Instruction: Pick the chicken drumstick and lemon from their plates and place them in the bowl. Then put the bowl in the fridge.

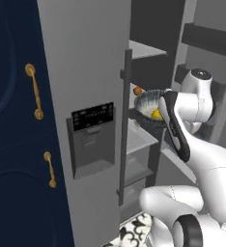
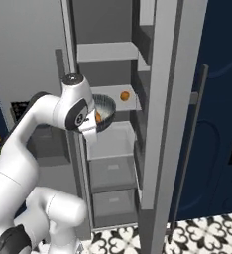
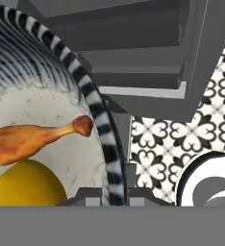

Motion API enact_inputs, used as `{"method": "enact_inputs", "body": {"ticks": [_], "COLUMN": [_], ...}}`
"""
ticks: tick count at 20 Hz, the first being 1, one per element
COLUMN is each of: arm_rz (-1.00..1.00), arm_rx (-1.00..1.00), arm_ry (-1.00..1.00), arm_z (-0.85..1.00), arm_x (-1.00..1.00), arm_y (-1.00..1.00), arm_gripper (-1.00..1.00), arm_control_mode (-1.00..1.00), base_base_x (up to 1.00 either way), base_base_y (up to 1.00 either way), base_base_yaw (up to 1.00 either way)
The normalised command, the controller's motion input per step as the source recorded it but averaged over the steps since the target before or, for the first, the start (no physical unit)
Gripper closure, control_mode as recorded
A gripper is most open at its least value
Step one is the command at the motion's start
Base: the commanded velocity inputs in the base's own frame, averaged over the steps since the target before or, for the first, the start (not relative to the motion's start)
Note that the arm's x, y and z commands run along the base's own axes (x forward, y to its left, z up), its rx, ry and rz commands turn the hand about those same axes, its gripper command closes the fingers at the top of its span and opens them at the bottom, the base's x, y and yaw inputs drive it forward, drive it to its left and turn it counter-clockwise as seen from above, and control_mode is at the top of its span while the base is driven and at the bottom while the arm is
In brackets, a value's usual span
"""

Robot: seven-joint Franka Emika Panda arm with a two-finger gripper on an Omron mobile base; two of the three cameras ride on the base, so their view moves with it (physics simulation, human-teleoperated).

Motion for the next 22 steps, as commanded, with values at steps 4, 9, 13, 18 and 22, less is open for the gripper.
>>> {"method": "enact_inputs", "body": {"ticks": [4, 9, 13, 18, 22], "arm_rz": [0.0, 0.0, 0.0, 0.0, 0.01], "arm_rx": [0.0, 0.0, 0.0, 0.0, 0.0], "arm_ry": [0.0, 0.0, 0.0, 0.0, -0.05], "arm_z": [0.0, 0.0, 0.0, 0.0, -0.17], "arm_x": [0.0, 0.0, 0.0, 0.0, 0.16], "arm_y": [0.0, 0.0, 0.0, 0.0, -0.05], "arm_gripper": [1.0, 1.0, 1.0, 1.0, 1.0], "arm_control_mode": [1.0, 1.0, 1.0, 1.0, -1.0], "base_base_x": [0.11, 0.54, 1.0, 0.94, 0.19], "base_base_y": [-0.48, -0.03, 0.0, -0.05, -0.09], "base_base_yaw": [-0.13, -0.08, -0.01, 0.0, 0.01]}}
